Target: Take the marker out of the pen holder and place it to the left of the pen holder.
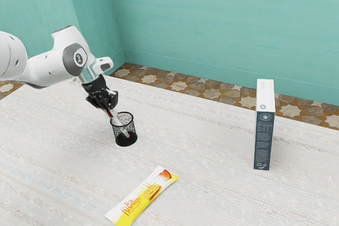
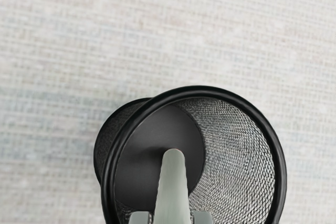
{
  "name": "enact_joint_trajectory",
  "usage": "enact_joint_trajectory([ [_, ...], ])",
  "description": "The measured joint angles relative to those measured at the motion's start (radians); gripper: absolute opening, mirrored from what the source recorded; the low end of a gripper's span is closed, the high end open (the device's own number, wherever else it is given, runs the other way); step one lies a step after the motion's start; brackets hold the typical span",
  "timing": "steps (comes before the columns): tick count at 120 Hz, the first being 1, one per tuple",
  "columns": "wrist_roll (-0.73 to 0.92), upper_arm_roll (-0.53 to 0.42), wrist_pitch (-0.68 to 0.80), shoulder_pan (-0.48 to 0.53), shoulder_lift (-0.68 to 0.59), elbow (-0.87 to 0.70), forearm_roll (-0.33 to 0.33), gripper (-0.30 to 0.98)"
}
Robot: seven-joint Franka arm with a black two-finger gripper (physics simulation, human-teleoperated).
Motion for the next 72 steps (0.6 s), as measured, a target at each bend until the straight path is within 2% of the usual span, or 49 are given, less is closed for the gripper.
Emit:
enact_joint_trajectory([
  [9,0.0,-0.003,-0.02,-0.001,-0.006,0.034,0.015,-0.06],
  [25,-0.006,-0.006,-0.114,-0.002,-0.034,0.122,0.102,-0.08],
  [49,-0.033,0.005,-0.393,0.001,-0.078,0.298,0.307,-0.1],
  [61,-0.059,0.011,-0.575,0.002,-0.017,0.36,0.433,-0.1],
  [72,-0.081,0.032,-0.753,0.003,0.153,0.454,0.512,-0.1],
])
